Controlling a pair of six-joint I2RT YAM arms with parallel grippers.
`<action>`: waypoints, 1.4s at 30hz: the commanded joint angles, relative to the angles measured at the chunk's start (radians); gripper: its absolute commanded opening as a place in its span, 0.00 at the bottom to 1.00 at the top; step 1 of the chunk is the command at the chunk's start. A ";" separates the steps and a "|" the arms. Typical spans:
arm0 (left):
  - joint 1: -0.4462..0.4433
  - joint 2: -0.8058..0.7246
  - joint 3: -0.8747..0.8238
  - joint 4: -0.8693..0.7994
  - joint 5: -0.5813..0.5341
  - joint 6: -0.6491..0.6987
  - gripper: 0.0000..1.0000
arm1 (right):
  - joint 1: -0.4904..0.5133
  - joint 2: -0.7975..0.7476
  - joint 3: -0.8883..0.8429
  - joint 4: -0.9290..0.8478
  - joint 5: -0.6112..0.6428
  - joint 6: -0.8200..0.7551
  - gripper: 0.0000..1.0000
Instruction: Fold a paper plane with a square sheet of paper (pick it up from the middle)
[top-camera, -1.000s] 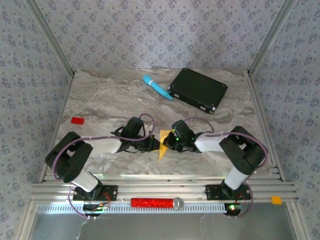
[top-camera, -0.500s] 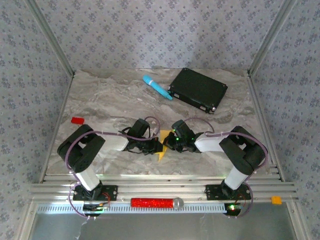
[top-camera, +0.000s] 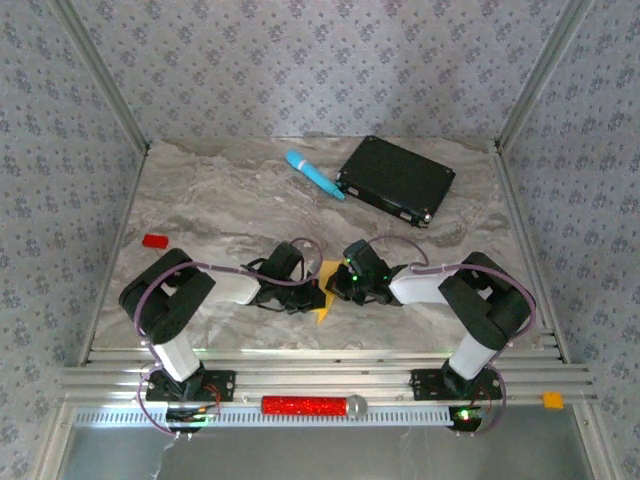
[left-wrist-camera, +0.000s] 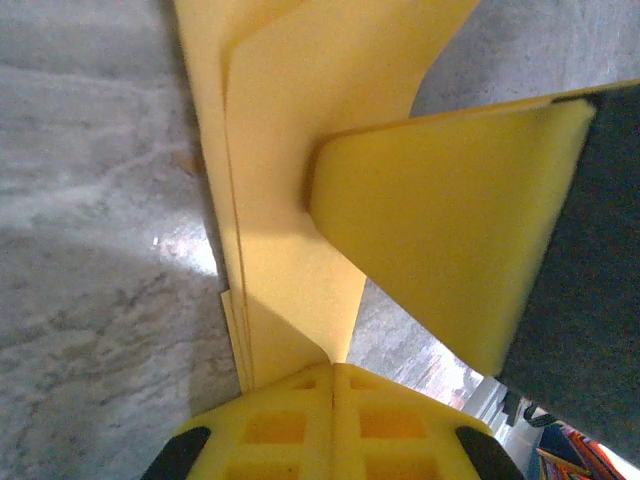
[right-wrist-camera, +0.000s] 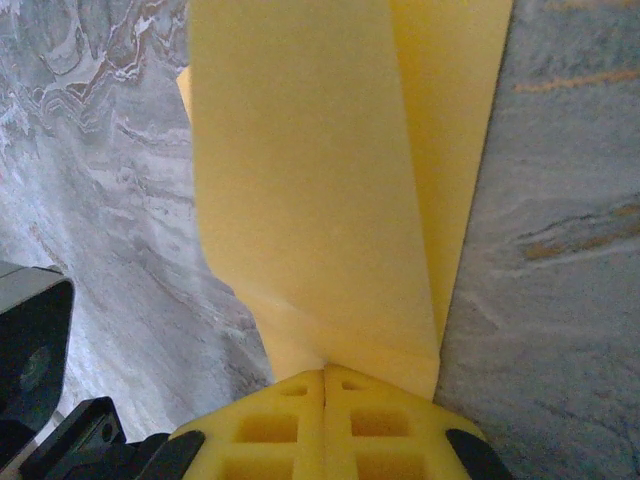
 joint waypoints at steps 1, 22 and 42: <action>-0.039 -0.020 -0.075 -0.103 -0.009 0.008 0.00 | -0.003 0.047 -0.046 -0.174 0.058 -0.016 0.00; -0.094 -0.356 -0.126 -0.165 -0.115 -0.015 0.00 | 0.011 0.028 -0.073 -0.126 0.061 0.036 0.00; -0.018 -0.088 0.029 0.016 0.002 -0.057 0.00 | 0.095 -0.059 -0.146 -0.033 0.215 0.252 0.00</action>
